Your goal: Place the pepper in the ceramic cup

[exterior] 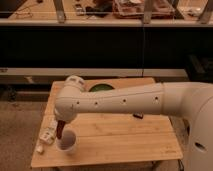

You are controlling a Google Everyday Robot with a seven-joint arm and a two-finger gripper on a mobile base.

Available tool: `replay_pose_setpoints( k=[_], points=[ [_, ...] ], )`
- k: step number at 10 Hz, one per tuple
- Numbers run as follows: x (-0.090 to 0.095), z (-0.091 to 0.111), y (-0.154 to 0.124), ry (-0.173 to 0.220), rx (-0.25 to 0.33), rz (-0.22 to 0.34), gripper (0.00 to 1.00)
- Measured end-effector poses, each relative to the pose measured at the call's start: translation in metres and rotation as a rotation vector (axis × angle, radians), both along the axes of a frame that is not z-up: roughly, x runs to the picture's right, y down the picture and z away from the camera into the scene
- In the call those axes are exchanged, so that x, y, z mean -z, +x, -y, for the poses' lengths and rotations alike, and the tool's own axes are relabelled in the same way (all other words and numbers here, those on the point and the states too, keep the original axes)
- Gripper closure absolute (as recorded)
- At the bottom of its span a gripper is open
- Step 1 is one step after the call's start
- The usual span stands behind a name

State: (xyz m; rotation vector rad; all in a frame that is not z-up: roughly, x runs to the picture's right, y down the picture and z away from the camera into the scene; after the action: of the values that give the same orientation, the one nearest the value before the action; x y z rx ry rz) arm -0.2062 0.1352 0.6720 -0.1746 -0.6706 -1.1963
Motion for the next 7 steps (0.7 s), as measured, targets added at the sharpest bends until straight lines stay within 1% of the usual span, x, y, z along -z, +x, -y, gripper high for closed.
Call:
replay_pose_setpoints(
  k=[1,3,4,5,7],
  points=[
    [0.0059,-0.0079,-0.0036,-0.026,0.003,0.036,1.0],
    [0.0096,-0.0131,-0.0038,-0.036,0.011,0.075,1.0],
    [0.0104,-0.0153,-0.0031,-0.033,0.011,0.106,1.0],
    [0.0106,-0.0169,-0.0022,-0.023,0.005,0.149,1.0],
    [0.0061,-0.0168,0.0037,0.001,-0.008,0.201,1.0]
  ],
)
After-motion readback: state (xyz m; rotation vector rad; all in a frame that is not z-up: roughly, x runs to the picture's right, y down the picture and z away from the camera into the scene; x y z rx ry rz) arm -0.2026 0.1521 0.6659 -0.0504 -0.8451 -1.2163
